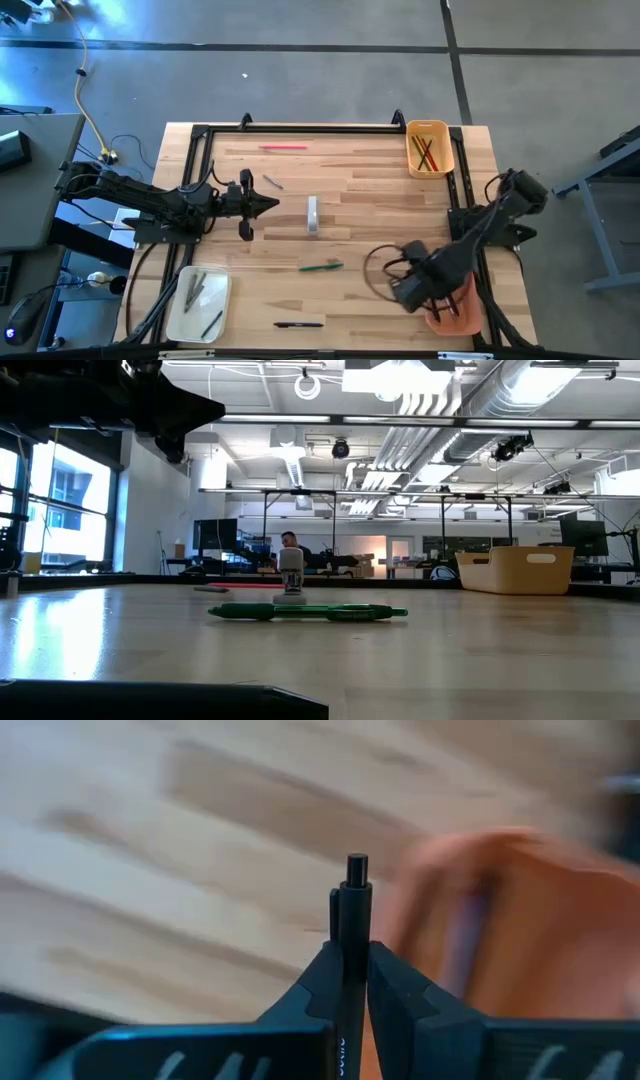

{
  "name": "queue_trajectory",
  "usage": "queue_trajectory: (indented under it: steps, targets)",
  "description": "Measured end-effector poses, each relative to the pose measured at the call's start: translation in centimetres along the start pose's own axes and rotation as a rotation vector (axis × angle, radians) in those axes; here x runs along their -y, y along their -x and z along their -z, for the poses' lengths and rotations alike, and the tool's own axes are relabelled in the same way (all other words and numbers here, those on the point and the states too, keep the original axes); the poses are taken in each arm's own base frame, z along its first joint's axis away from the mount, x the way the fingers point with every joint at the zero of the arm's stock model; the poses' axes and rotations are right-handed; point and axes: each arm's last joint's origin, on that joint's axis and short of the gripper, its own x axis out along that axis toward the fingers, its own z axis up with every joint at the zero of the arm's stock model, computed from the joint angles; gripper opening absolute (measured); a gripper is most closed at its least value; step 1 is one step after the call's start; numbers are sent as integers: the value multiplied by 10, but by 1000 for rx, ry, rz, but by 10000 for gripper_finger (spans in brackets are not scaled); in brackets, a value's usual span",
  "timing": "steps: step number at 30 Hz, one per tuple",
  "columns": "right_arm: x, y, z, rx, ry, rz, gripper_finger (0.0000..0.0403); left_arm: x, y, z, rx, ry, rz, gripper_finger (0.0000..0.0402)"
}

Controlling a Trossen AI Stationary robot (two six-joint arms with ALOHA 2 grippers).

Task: Sort crayons/erasers/pens/pencils in bins
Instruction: Put the black pen into the orange bin, then put the gray crayon into the white bin

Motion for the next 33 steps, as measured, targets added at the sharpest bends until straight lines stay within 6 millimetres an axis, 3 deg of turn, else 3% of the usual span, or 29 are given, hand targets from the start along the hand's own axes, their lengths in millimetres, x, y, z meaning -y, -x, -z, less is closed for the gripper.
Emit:
queue_trajectory:
  steps: [4,7,13,21,28,33]
  targets:
    - [29,15,7,31,38,98,14,0,0,0,0,0,0,0]
    - [41,16,13,63,58,120,14,0,0,0,0,-5,0,0]
    - [66,-29,18,49,41,68,14,0,0,0,0,-8,-1,0]
    - [89,-76,8,4,30,-34,14,0,0,0,-1,-20,-7,0]
    - [96,-100,6,-53,20,-58,36,0,0,2,-21,-31,-8,0]
    - [96,-98,7,-76,51,-34,87,-5,-1,5,-55,-37,-34,0]
